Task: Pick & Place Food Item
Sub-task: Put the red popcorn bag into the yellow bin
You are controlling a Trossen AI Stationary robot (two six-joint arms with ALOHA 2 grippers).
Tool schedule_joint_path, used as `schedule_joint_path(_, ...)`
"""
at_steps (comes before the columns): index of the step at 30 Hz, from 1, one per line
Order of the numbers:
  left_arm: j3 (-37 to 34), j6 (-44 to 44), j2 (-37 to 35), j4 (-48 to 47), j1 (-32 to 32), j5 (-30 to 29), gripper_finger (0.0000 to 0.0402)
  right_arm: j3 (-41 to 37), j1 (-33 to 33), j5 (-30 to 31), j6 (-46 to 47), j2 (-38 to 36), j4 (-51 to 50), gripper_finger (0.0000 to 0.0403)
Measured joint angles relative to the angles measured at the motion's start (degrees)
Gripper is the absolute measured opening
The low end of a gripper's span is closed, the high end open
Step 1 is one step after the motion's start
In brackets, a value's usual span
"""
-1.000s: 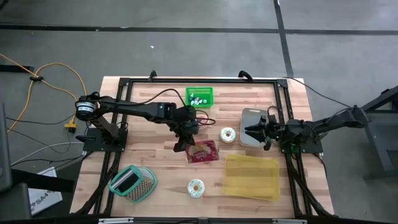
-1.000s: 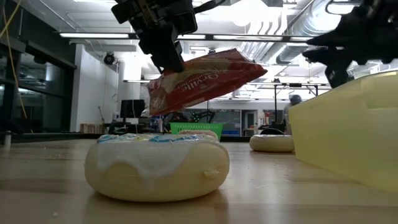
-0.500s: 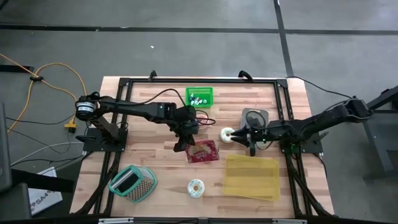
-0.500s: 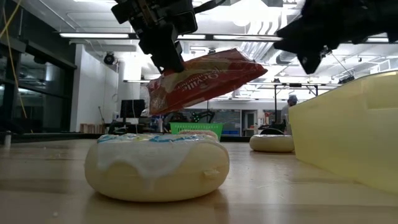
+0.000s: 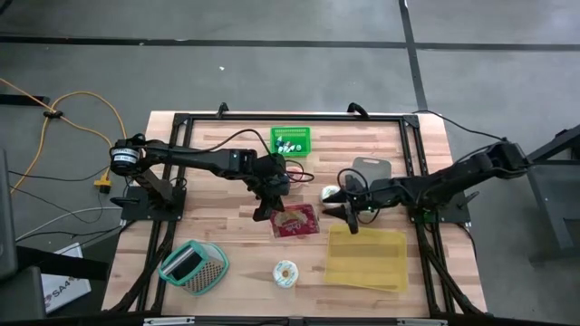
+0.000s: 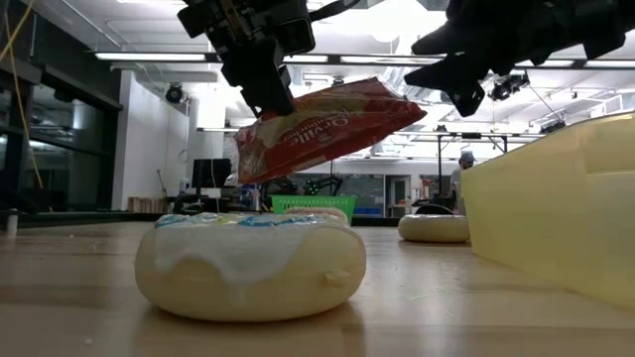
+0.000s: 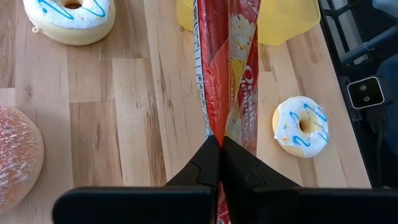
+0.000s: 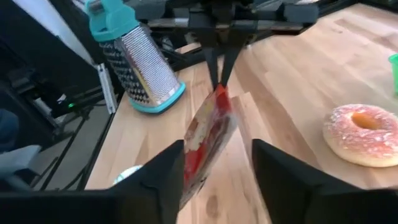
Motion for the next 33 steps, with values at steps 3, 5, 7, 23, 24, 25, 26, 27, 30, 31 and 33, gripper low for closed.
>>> schedule_joint_path(3, 0.0, 0.0, 0.0, 0.0, 0.0, 0.0, 0.0001, 0.1, 0.0, -0.2, 1.8, 1.3, 0.0, 0.0209)
schedule_joint_path(5, 0.0, 0.0, 0.0, 0.0, 0.0, 0.0, 0.0001, 0.1, 0.0, -0.1, 3.2, 2.1, 0.0, 0.0223)
schedule_joint_path(7, 0.0, 0.0, 0.0, 0.0, 0.0, 0.0, 0.0001, 0.1, 0.0, -0.1, 4.5, 3.4, 0.5, 0.0232)
schedule_joint_path(23, 0.0, 0.0, 0.0, 4.1, 0.0, 0.0, 0.0001, 0.1, 0.0, -2.5, 5.0, 11.7, 11.2, 0.0238)
schedule_joint_path(24, 0.0, 0.0, 0.0, 4.5, 0.0, 0.0, 0.0001, 0.1, 0.0, -2.6, 5.0, 11.8, 11.3, 0.0238)
schedule_joint_path(25, 0.0, 0.0, 0.0, 4.8, 0.0, 0.0, 0.0001, 0.1, 0.0, -2.7, 5.0, 11.8, 11.6, 0.0238)
schedule_joint_path(26, 0.0, 0.0, 0.0, 5.0, 0.0, 0.0, 0.0001, 0.1, 0.0, -2.8, 5.0, 11.8, 11.9, 0.0238)
schedule_joint_path(27, 0.0, 0.0, 0.0, 5.1, 0.0, 0.0, 0.0001, 0.1, 0.0, -2.9, 5.0, 11.8, 12.0, 0.0238)
schedule_joint_path(30, 0.0, 0.0, 0.0, 4.9, 0.0, 0.0, 0.0001, 0.1, 0.0, -2.9, 5.0, 11.8, 12.0, 0.0237)
schedule_joint_path(31, 0.0, 0.0, 0.0, 5.0, 0.0, 0.0, 0.0001, 0.1, 0.0, -2.9, 5.0, 11.8, 12.1, 0.0235)
schedule_joint_path(33, 0.0, 0.0, 0.1, 4.9, 0.0, 0.0, 0.0001, 0.1, 0.0, -2.9, 5.0, 11.8, 12.1, 0.0225)
